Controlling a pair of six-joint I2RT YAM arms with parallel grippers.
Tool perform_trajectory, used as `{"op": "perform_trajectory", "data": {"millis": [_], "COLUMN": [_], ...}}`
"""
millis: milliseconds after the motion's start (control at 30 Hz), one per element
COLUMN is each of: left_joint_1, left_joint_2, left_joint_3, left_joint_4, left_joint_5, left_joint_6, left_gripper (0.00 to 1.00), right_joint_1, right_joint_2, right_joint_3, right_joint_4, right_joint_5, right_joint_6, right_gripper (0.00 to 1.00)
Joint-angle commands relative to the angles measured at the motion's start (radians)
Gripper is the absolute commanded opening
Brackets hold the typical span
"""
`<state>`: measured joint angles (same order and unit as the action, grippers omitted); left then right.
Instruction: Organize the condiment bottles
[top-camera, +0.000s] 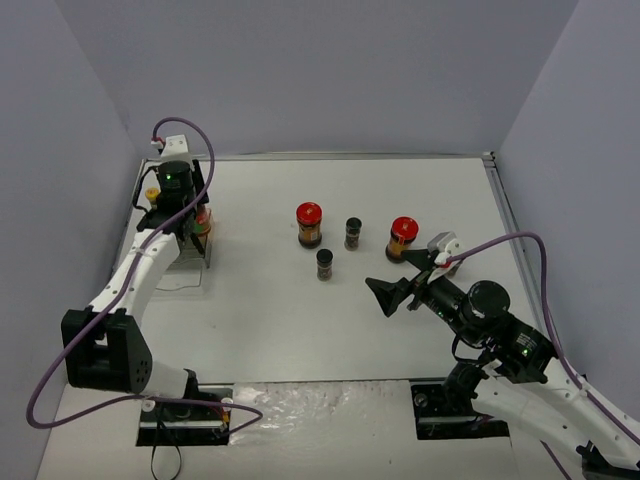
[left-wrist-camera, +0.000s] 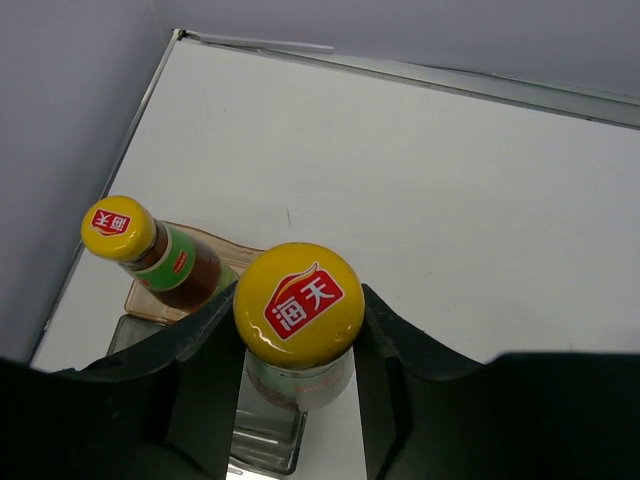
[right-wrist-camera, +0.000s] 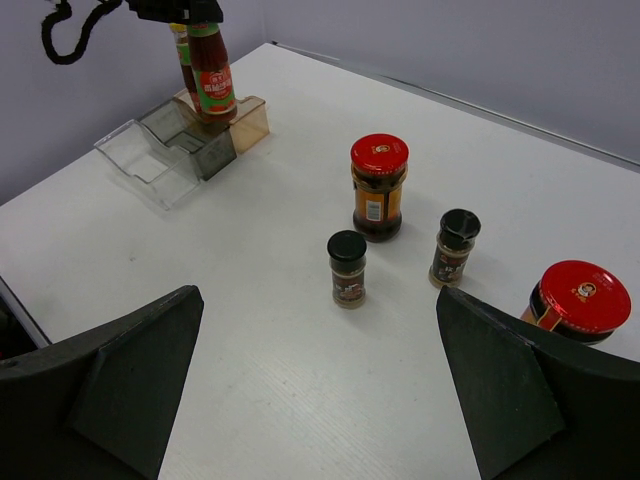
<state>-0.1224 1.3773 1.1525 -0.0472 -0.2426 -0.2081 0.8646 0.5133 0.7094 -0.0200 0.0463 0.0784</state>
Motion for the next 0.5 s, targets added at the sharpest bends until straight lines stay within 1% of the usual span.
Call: {"op": "perform_trajectory", "data": {"millis": [0, 200, 467], "left_joint_1": [0.046, 0.102, 0.109], "left_joint_2": [0.015, 0.083, 0.116], "left_joint_3": [0.117, 0.139, 0.12], "left_joint_4": [0.221, 0.254, 0.303], "left_joint_5": [0.033, 0.068, 0.106], "left_joint_6": [0.027, 0.019, 0.013], "left_gripper": [0.0, 0.0, 0.0], "right_joint_1": [-0.001, -0.001, -0.001], "right_joint_2": [0.008, -0.005, 0.024], "right_joint_3": [0.016, 0.012, 0.011], "right_joint_4": [0.064, 0.054, 0.055], "right_joint_5": [0.006, 0.023, 0.027], "right_joint_6": [0.017, 0.02, 0.021], "right_gripper": [1.0, 1.0, 1.0]}}
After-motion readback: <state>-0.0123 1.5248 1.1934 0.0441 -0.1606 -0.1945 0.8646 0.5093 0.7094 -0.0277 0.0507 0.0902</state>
